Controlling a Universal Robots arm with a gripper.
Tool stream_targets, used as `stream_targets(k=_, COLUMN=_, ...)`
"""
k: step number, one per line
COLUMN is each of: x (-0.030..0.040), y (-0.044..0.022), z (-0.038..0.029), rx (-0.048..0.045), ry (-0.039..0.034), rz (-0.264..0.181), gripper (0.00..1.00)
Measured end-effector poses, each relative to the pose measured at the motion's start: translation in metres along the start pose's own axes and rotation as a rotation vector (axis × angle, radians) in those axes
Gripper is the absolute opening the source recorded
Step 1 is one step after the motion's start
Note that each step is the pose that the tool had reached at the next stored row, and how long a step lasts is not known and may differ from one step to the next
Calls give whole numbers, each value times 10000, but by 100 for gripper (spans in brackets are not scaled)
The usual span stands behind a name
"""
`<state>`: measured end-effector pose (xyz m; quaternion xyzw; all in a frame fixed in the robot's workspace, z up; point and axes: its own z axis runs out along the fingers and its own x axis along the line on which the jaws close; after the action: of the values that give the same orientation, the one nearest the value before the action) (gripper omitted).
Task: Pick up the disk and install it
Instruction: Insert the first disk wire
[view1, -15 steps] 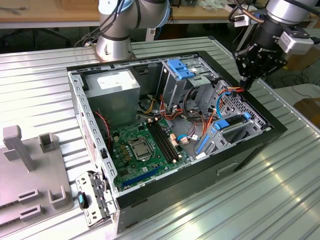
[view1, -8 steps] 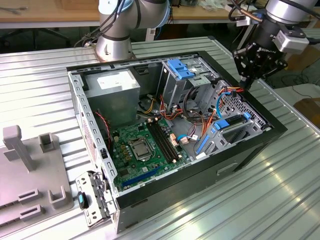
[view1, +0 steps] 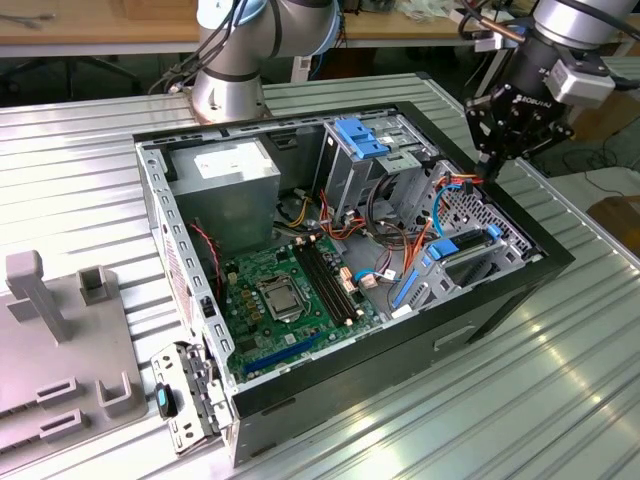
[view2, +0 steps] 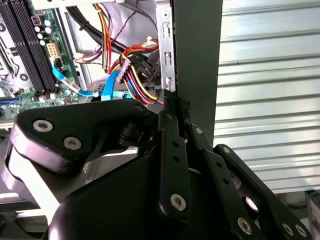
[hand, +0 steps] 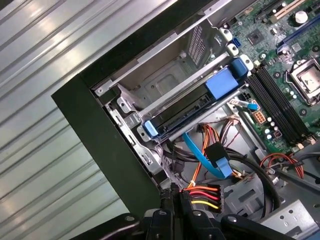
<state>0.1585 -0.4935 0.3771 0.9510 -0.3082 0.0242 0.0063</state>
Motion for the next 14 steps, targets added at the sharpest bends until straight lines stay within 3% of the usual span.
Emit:
stream_targets(k=9, x=1, y=1, z=0, rx=-72, ry=-27, rz=1298, gripper=17)
stream_targets(k=14, x=1, y=0, z=-1, rx=-127, ry=-35, rz=2262, gripper=17)
